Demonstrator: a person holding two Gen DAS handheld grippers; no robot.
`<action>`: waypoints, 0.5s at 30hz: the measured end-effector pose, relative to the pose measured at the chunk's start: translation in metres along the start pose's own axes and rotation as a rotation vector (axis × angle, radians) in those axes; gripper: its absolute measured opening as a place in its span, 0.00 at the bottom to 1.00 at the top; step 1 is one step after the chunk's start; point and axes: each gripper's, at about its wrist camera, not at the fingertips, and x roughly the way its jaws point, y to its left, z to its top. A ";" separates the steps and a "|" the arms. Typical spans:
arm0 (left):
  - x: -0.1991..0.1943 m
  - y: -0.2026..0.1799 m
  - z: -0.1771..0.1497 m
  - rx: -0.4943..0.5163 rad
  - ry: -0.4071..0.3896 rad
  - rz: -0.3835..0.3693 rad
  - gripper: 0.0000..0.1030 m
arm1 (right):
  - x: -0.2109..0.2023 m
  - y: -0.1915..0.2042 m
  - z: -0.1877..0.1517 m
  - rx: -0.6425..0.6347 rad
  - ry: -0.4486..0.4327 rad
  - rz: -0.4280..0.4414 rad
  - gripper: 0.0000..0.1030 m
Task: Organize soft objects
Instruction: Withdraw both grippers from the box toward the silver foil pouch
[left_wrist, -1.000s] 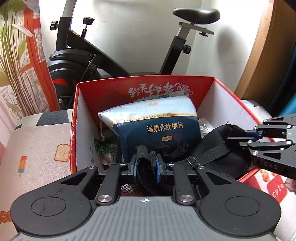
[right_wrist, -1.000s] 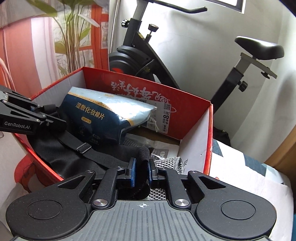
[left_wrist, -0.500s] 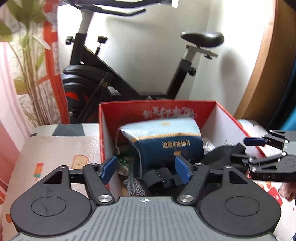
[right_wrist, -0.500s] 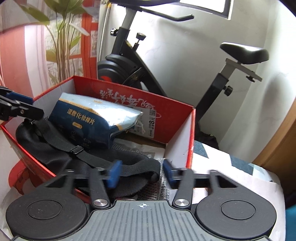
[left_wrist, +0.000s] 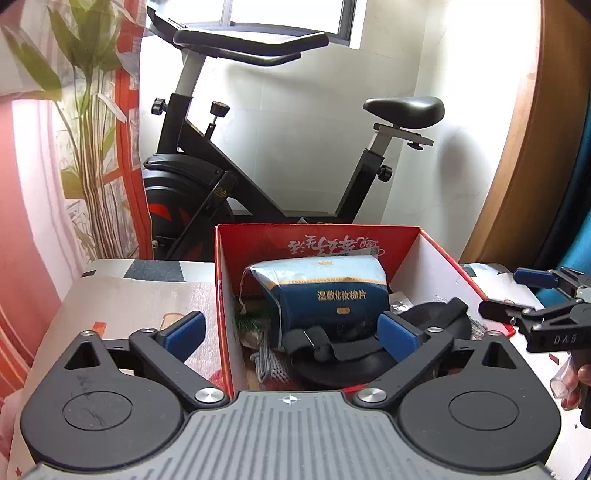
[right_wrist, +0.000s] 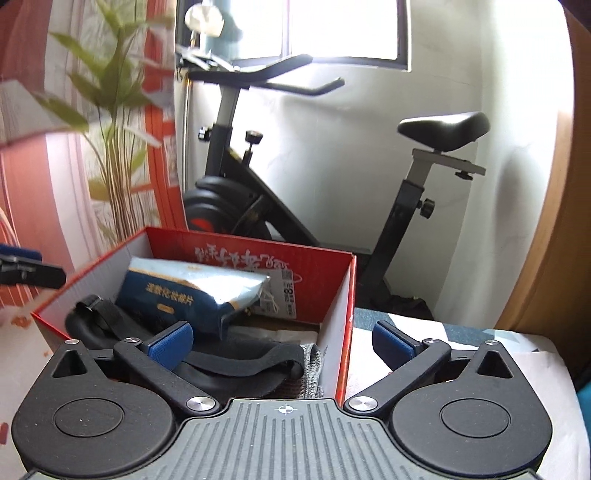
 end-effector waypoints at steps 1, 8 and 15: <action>-0.003 -0.001 -0.002 0.002 -0.005 0.003 1.00 | -0.004 0.000 -0.001 0.005 -0.015 -0.004 1.00; -0.031 -0.002 -0.028 -0.019 -0.027 0.029 1.00 | -0.037 0.008 -0.019 0.025 -0.101 -0.004 1.00; -0.047 0.002 -0.066 -0.099 0.026 0.060 1.00 | -0.058 0.017 -0.042 0.084 -0.129 0.000 1.00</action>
